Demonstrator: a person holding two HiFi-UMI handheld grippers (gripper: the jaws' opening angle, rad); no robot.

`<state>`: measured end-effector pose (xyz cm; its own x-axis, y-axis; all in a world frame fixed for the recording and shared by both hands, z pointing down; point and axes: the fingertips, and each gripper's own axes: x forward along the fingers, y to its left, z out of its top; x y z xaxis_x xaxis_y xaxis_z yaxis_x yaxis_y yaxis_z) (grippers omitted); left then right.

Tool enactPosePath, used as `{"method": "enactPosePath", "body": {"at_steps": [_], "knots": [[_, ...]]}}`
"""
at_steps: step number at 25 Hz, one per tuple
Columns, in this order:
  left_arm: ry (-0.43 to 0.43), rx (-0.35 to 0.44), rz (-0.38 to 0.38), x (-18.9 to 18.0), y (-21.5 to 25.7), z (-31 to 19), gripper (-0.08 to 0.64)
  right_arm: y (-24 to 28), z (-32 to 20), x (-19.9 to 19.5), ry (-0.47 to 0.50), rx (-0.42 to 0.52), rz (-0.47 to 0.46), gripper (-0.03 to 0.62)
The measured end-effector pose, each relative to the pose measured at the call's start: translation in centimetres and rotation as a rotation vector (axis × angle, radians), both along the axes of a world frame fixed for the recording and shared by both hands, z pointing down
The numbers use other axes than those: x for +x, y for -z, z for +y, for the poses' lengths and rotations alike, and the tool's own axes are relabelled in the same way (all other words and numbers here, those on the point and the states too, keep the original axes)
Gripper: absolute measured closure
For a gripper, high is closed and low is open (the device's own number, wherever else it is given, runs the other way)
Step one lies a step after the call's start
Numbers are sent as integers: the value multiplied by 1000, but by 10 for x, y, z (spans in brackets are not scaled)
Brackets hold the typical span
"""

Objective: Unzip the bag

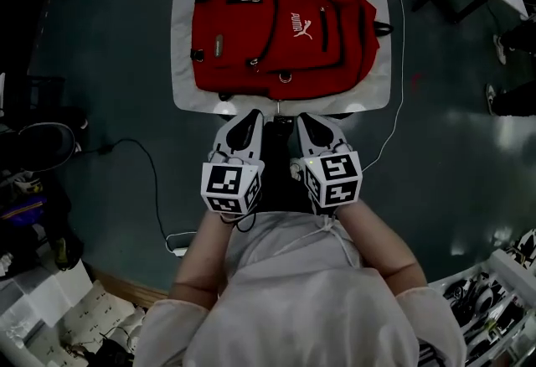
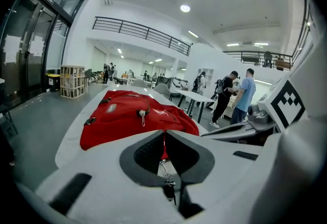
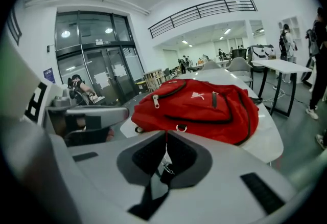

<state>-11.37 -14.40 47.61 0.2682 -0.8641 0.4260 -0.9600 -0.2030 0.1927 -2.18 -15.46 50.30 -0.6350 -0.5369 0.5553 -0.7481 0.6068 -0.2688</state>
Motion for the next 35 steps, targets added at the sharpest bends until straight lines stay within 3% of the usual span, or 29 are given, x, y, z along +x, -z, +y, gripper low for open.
{"method": "enactPosePath", "body": {"at_steps": [12, 16, 23, 26, 35], "knots": [[-73, -111, 29, -16, -73, -47, 534, -76, -7, -46, 71, -230, 103, 560], [-86, -141, 24, -20, -96, -53, 534, -97, -4, -56, 87, -299, 144, 506], [-66, -207, 29, -23, -120, -58, 534, -117, -12, -58, 48, -327, 227, 508], [-59, -236, 28, -25, -127, -59, 534, -118, -13, -58, 48, -311, 258, 539], [-63, -247, -72, -25, -130, -62, 534, -120, -14, -53, 133, -337, 221, 564]]}}
